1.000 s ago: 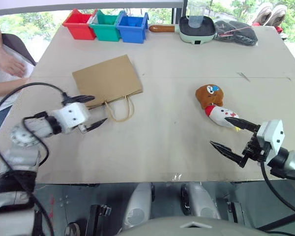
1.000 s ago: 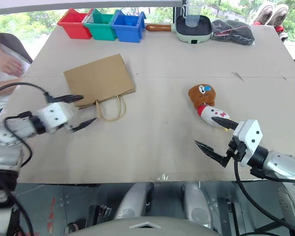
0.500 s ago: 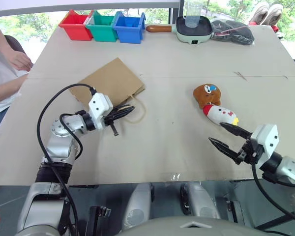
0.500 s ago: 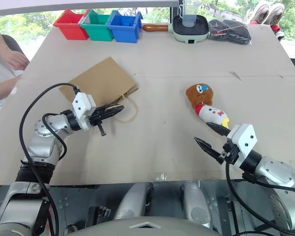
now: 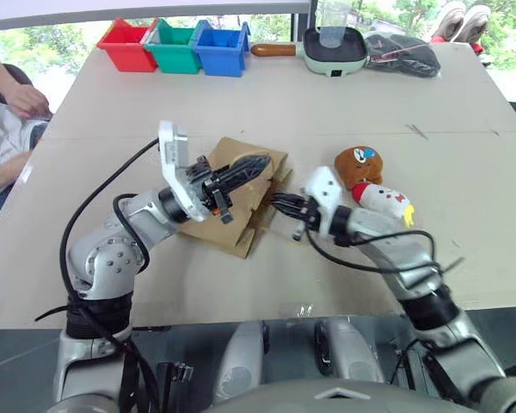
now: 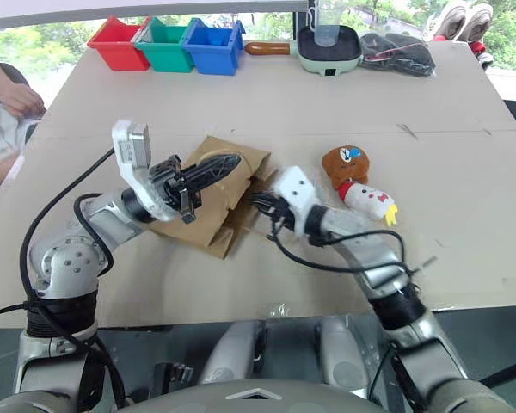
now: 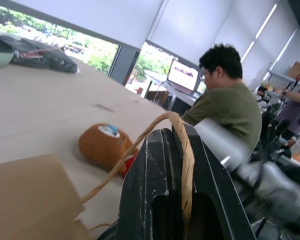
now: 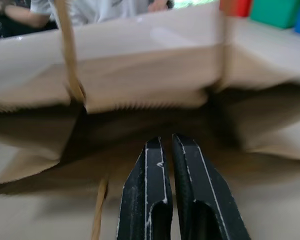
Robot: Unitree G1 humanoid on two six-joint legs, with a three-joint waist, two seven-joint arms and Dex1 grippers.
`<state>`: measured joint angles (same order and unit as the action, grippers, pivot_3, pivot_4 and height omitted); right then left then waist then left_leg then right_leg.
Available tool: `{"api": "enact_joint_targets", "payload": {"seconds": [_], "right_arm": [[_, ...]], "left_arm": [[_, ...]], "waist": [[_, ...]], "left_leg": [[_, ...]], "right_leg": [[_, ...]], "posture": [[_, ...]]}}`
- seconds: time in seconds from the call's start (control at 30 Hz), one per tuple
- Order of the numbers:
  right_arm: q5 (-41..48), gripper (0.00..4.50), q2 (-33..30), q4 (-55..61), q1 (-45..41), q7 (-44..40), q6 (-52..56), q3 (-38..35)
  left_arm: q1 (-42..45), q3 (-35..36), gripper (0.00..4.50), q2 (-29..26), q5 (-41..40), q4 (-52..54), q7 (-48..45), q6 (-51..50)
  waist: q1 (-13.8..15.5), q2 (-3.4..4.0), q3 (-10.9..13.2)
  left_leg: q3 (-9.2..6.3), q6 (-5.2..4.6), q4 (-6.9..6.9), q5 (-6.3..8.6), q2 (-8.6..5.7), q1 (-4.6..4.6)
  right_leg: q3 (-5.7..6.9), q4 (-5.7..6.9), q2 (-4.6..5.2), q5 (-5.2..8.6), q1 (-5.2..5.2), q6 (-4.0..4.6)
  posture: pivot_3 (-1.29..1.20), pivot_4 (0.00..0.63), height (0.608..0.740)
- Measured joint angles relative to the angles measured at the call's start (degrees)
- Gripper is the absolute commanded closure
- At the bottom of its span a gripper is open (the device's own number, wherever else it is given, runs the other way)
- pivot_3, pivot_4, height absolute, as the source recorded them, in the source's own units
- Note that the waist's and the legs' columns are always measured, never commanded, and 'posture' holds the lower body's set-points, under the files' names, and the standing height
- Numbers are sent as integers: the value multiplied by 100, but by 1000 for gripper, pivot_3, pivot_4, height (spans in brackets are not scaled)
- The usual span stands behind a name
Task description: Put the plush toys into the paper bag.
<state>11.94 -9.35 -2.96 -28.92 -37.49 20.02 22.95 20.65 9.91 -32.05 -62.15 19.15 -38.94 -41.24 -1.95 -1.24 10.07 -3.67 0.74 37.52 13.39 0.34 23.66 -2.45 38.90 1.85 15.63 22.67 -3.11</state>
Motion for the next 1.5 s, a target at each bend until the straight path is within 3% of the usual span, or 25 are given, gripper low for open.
{"api": "enact_joint_targets", "payload": {"seconds": [0.13, 0.27, 0.47, 0.93, 1.0, 1.2, 1.27, 1.37, 1.5], "right_arm": [[-258, 4434, 423, -1347, -302, -282, -423, 155], [-479, 4434, 691, -1871, -468, -317, -819, 128], [-740, 4434, 737, -2038, -392, -227, -1025, 113], [-918, 4434, 490, -1405, -58, -43, -757, -89], [-798, 3902, 385, -1133, 62, -81, -520, -214], [-338, 1303, -157, 429, 626, -80, 123, -887], [-52, 1303, -300, 1230, 780, -51, 436, -1180], [621, 1303, -1028, 2886, 1027, -44, 1350, -1800], [651, 1303, -1699, 3678, 1193, 411, 2268, -2532]], "left_arm": [[-2, 152, 4500, -14, -55, 156, 258, -58], [65, 472, 4500, -16, -105, 259, 651, -52], [349, 1013, 4500, -130, -138, 199, 1063, 2], [477, 1241, 4500, 145, -325, 56, 1520, 100], [437, 1132, 4500, 191, -307, 65, 1418, 105], [120, 578, 4500, 255, 24, 131, 1027, 163], [132, 438, 4500, 331, 142, 159, 928, 230], [116, 257, 4500, 419, 402, 152, 797, 344], [129, 136, 4500, 442, 667, 145, 678, 497]], "waist": [[-9, 0, 0], [-45, -5, -4], [-44, -5, -5], [33, -9, -7], [40, -8, -7], [22, -2, 2], [3, 10, 9], [25, 15, 13], [26, 12, 12]], "left_leg": [[1, 1, -2, -1, -4, -1], [-2, 4, -10, -2, 2, -21], [9, 6, -31, -2, 3, -100], [2, 7, -27, -2, -5, -103], [2, 7, -28, -2, -5, -100], [3, 6, -34, -2, -2, -88], [2, 6, -37, -2, 0, -87], [-4, 6, -39, -1, -1, -78], [6, 5, -41, -1, -2, -80]], "right_leg": [[0, 0, 2, 0, 1, 0], [-6, 10, -8, -1, -3, 1], [-10, -2, -11, -2, -78, 7], [-4, -7, -2, -2, -90, 6], [-4, -10, -2, -2, -89, 6], [-4, -13, -5, -1, -80, 6], [-4, -14, -6, 0, -79, 7], [-2, -33, -1, 0, -80, 4], [-3, -38, -3, 1, -83, 5]], "posture": [[0, 150, 740], [0, 150, 740], [0, 150, 740], [0, 150, 740], [0, 150, 740], [0, 150, 740], [0, 150, 740], [0, 150, 740], [0, 150, 740]]}}
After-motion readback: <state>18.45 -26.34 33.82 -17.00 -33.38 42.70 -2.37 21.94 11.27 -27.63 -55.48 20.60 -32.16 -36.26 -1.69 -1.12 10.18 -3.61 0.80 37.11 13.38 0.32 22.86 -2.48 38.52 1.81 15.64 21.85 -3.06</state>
